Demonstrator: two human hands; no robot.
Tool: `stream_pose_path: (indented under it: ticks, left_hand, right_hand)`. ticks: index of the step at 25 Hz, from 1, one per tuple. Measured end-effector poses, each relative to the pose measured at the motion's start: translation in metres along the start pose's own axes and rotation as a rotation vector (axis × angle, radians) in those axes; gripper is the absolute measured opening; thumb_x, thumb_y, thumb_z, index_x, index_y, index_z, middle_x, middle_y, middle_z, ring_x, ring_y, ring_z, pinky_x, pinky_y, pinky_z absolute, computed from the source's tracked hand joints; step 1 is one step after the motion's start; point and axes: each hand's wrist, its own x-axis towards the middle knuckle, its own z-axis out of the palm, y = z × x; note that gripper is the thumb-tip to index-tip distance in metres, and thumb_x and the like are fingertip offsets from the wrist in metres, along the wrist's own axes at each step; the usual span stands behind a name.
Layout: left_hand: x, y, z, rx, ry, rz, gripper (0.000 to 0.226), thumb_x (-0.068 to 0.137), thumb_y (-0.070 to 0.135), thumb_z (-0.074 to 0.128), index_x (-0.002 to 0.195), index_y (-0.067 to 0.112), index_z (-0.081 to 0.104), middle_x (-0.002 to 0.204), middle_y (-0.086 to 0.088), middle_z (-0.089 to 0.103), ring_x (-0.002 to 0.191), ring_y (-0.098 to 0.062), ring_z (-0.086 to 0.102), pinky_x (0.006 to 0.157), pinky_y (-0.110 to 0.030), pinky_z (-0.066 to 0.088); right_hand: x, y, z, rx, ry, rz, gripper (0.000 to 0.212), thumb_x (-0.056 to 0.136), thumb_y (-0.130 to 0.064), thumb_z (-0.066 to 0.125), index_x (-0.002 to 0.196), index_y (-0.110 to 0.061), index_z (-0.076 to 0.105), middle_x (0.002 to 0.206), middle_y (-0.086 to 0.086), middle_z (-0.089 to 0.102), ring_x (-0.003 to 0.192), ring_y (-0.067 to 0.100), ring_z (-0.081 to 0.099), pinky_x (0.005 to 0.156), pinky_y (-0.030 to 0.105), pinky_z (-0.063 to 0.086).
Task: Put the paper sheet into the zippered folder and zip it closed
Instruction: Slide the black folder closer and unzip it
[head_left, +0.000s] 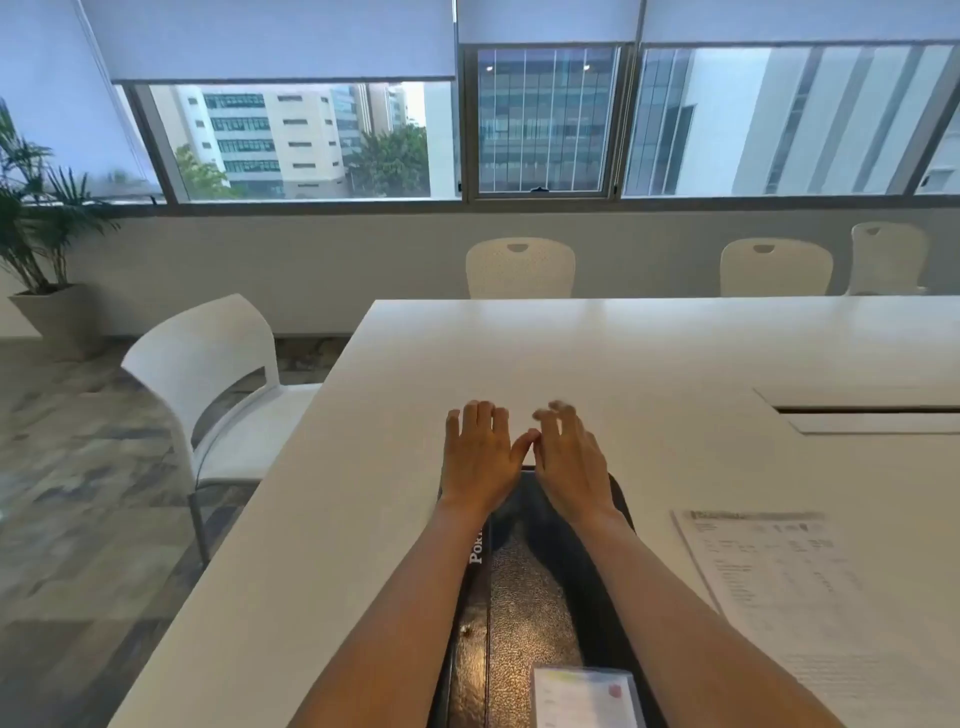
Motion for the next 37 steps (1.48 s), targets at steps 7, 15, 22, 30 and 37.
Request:
stream_pose_path:
  ticks: [7,15,22,30,37]
  left_hand:
    - [-0.013,-0.028,0.036,0.023,-0.040,-0.003,0.041,0.098,0.043,0.035,0.114,0.013,0.058,0.115,-0.006,0.062,0.109,-0.024,0.052,0.093,-0.039,0.039]
    - [-0.017,-0.069,0.058,0.008,-0.040,-0.106,0.053,0.092,0.057,0.037,0.117,0.015,0.056,0.119,-0.004,0.056,0.113,-0.023,0.047,0.098,-0.040,0.034]
    - [-0.019,-0.070,0.066,-0.096,-0.040,-0.256,0.075,0.080,0.074,0.042,0.124,0.015,0.049,0.125,-0.003,0.053,0.119,-0.023,0.044,0.104,-0.041,0.033]
    - [-0.019,-0.072,0.074,-0.089,-0.072,-0.335,0.079,0.076,0.080,0.031,0.118,0.015,0.052,0.119,-0.003,0.056,0.116,-0.022,0.047,0.106,-0.046,0.031]
    - [-0.015,-0.068,0.075,-0.189,-0.108,-0.367,0.051,0.090,0.057,0.040,0.116,0.016,0.055,0.116,-0.002,0.061,0.113,-0.021,0.051,0.105,-0.047,0.030]
  right_hand:
    - [-0.006,-0.011,0.027,0.001,-0.201,-0.006,0.014,0.093,-0.016,0.055,0.098,-0.006,0.063,0.095,0.009,0.067,0.085,0.025,0.063,0.069,0.034,0.053]
    - [0.028,-0.018,0.061,0.071,-0.364,0.116,0.028,0.092,-0.030,0.058,0.095,-0.005,0.069,0.095,0.011,0.069,0.087,0.026,0.064,0.076,0.036,0.052]
    - [0.082,-0.042,0.104,0.156,-0.775,0.376,0.044,0.077,-0.054,0.067,0.084,-0.011,0.062,0.076,0.002,0.062,0.081,0.022,0.063,0.078,0.038,0.054]
    - [0.118,-0.070,0.130,0.067,-1.173,0.486,0.025,0.069,-0.032,0.072,0.080,-0.012,0.062,0.084,0.003,0.066,0.088,0.025,0.066,0.091,0.041,0.051]
    - [0.126,-0.069,0.128,0.031,-1.267,0.505,0.011,0.084,-0.022,0.058,0.081,-0.011,0.058,0.083,0.001,0.061,0.077,0.016,0.060,0.086,0.032,0.051]
